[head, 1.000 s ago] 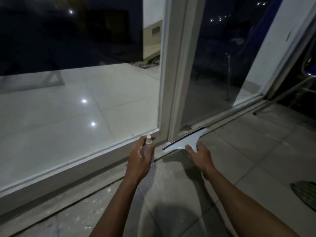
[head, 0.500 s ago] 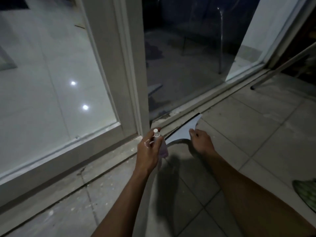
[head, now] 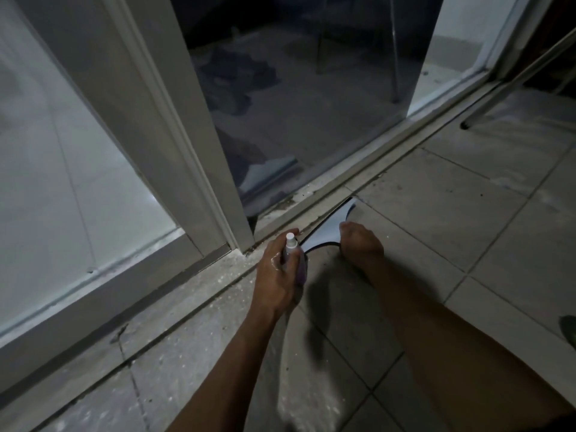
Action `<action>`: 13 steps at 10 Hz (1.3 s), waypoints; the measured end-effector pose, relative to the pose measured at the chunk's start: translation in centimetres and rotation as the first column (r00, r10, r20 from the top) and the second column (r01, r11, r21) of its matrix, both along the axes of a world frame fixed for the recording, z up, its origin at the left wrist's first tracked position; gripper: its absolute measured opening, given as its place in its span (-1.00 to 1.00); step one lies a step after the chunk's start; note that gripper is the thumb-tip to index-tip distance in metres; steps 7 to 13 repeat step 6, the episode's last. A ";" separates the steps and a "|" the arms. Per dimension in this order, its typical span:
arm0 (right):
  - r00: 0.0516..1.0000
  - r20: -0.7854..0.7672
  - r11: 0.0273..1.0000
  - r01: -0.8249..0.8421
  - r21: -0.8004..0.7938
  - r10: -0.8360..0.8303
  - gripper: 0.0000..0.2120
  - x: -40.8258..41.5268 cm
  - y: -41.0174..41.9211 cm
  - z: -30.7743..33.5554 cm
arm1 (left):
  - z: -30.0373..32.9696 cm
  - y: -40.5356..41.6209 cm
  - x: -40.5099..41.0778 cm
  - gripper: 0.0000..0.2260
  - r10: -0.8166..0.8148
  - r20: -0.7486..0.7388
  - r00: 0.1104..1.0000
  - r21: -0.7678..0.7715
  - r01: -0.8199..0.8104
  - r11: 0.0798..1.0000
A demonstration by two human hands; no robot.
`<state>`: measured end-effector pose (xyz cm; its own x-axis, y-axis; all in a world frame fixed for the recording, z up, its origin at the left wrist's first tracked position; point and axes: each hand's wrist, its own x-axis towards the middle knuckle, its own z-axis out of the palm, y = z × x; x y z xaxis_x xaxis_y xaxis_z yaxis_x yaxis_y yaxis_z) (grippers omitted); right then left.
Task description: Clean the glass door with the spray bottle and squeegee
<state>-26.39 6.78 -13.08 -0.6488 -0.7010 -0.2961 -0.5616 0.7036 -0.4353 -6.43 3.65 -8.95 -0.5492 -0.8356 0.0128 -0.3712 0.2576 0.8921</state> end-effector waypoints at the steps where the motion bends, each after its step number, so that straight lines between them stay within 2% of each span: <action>1: 0.999 -0.020 0.999 0.036 -0.030 -0.036 -0.59 0.6 -0.8 -0.5 | 0.0 -0.4 -0.1 -0.62 0.001 -0.007 1.000 0.000 -0.001 1.000; 2: 0.986 -0.008 0.982 0.162 -0.097 -0.164 -0.60 1.1 -0.8 -0.4 | -0.3 -0.7 0.0 -0.56 -0.003 -0.006 1.000 0.022 0.003 1.000; 3: 0.985 -0.081 0.985 0.143 -0.096 -0.151 -0.62 1.2 -0.4 -0.6 | -0.6 -0.5 0.5 -0.41 -0.006 -0.021 1.000 0.084 0.008 0.996; 4: 0.972 -0.125 0.958 0.165 -0.233 -0.198 -0.59 1.6 0.3 -0.5 | -0.3 -0.6 1.9 -0.29 -0.037 -0.018 0.999 0.099 0.038 0.994; 5: 0.966 -0.139 0.907 0.147 -0.395 -0.217 -0.60 2.1 0.3 0.9 | 0.5 -0.9 4.2 -0.32 -0.039 0.024 0.999 0.072 0.037 0.997; 6: 0.962 -0.192 0.898 0.096 -0.429 -0.194 -0.60 3.2 -0.7 5.0 | 2.5 -1.9 8.5 -0.49 -0.005 0.167 0.986 -0.088 0.020 0.996; 13: 0.962 -0.192 0.898 0.096 -0.429 -0.194 -0.60 3.2 -0.7 5.0 | 2.5 -1.9 8.5 -0.49 -0.005 0.167 0.986 -0.088 0.020 0.996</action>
